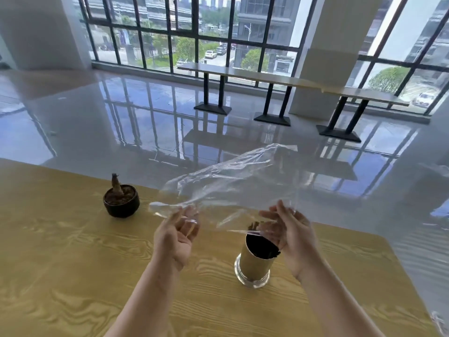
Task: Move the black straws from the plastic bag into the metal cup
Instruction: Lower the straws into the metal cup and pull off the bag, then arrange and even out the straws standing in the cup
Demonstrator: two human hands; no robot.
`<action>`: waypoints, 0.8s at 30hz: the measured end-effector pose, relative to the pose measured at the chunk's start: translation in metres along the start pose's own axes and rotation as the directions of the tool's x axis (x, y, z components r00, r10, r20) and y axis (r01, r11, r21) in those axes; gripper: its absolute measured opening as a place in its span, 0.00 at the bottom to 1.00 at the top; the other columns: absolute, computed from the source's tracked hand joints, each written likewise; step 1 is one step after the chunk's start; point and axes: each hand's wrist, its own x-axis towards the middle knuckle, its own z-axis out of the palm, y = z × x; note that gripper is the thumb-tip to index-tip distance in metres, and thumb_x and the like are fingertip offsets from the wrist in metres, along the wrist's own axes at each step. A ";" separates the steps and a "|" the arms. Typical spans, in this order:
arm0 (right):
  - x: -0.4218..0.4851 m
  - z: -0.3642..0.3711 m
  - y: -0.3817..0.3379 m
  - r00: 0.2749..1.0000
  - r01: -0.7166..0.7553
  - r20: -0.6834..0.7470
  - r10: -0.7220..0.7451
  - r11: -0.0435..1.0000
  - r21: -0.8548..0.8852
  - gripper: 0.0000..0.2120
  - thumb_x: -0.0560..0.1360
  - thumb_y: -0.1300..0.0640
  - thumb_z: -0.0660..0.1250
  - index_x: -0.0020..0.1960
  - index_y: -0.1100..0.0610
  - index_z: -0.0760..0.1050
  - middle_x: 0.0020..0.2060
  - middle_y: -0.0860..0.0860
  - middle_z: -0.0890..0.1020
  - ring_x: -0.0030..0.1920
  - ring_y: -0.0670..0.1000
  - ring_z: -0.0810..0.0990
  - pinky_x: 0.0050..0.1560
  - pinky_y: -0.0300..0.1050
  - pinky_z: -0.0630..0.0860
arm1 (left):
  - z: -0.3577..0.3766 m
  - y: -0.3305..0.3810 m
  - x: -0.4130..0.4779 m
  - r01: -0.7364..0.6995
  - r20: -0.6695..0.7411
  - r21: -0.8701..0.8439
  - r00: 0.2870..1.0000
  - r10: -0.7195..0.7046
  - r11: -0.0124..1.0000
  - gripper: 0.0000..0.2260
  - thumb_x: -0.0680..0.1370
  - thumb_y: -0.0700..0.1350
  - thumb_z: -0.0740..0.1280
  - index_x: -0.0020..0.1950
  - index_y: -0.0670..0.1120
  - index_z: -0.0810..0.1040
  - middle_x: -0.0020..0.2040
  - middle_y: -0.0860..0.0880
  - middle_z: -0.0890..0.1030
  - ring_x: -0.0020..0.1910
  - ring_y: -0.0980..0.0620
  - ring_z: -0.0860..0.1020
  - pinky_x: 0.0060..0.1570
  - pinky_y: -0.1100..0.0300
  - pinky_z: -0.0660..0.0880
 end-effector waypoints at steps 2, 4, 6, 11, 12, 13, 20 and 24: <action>-0.003 0.008 0.023 0.998 -0.061 0.017 0.062 0.996 -0.059 0.09 0.76 0.54 0.72 0.47 0.61 0.83 0.45 0.63 0.86 0.34 0.55 0.85 0.34 0.49 0.83 | -0.023 0.017 0.004 -0.037 -0.088 -0.035 0.996 0.034 0.999 0.14 0.80 0.37 0.66 0.65 0.44 0.75 0.45 0.47 0.87 0.38 0.52 0.86 0.46 0.53 0.78; -0.003 0.015 0.045 0.993 -0.113 0.028 0.118 0.984 -0.135 0.09 0.76 0.57 0.73 0.51 0.63 0.81 0.45 0.64 0.86 0.36 0.57 0.85 0.36 0.50 0.83 | -0.047 0.034 0.003 -0.086 -0.128 -0.067 0.989 0.077 0.994 0.15 0.80 0.36 0.66 0.66 0.46 0.75 0.44 0.48 0.88 0.40 0.52 0.87 0.48 0.54 0.77; -0.004 0.024 0.064 0.986 -0.144 0.046 0.159 0.961 -0.238 0.08 0.77 0.61 0.72 0.54 0.65 0.79 0.45 0.64 0.86 0.40 0.61 0.86 0.41 0.55 0.84 | -0.071 0.048 0.001 -0.129 -0.175 -0.070 0.978 0.115 0.989 0.14 0.79 0.35 0.66 0.62 0.48 0.77 0.40 0.49 0.87 0.37 0.54 0.86 0.48 0.56 0.76; -0.004 0.057 0.112 0.960 -0.198 0.089 0.266 0.867 -0.458 0.05 0.77 0.61 0.72 0.51 0.62 0.80 0.41 0.57 0.88 0.41 0.54 0.87 0.43 0.48 0.84 | -0.126 0.072 -0.002 -0.223 -0.345 0.027 0.913 0.218 0.974 0.10 0.77 0.34 0.70 0.48 0.50 0.78 0.33 0.49 0.86 0.31 0.54 0.85 0.39 0.58 0.82; -0.004 0.064 0.121 0.951 -0.216 0.094 0.295 0.849 -0.482 0.04 0.77 0.61 0.72 0.50 0.61 0.80 0.40 0.57 0.88 0.39 0.51 0.86 0.39 0.44 0.82 | -0.135 0.075 -0.001 -0.242 -0.388 0.057 0.888 0.244 0.969 0.11 0.76 0.33 0.71 0.48 0.50 0.78 0.33 0.49 0.86 0.29 0.54 0.84 0.35 0.59 0.82; -0.004 0.070 0.131 0.941 -0.235 0.095 0.324 0.832 -0.503 0.03 0.77 0.61 0.72 0.49 0.61 0.81 0.40 0.58 0.88 0.37 0.50 0.84 0.35 0.41 0.79 | -0.145 0.079 0.002 -0.252 -0.429 0.086 0.864 0.264 0.964 0.12 0.75 0.33 0.71 0.48 0.49 0.77 0.33 0.48 0.85 0.29 0.54 0.84 0.33 0.60 0.82; -0.007 0.091 0.207 0.835 -0.443 -0.003 0.550 0.669 -0.596 0.06 0.77 0.59 0.72 0.52 0.60 0.81 0.42 0.59 0.88 0.33 0.51 0.81 0.36 0.45 0.77 | -0.217 0.082 0.026 -0.107 -0.647 0.216 0.729 0.224 0.971 0.14 0.71 0.35 0.77 0.47 0.48 0.76 0.36 0.44 0.81 0.20 0.54 0.78 0.21 0.63 0.75; -0.003 0.099 0.241 0.832 -0.460 -0.064 0.551 0.622 -0.634 0.08 0.75 0.57 0.74 0.51 0.60 0.80 0.36 0.55 0.88 0.31 0.52 0.82 0.36 0.47 0.79 | -0.251 0.081 0.045 0.006 -0.699 0.268 0.690 0.190 0.963 0.14 0.72 0.42 0.78 0.50 0.46 0.76 0.35 0.44 0.82 0.24 0.51 0.78 0.31 0.58 0.76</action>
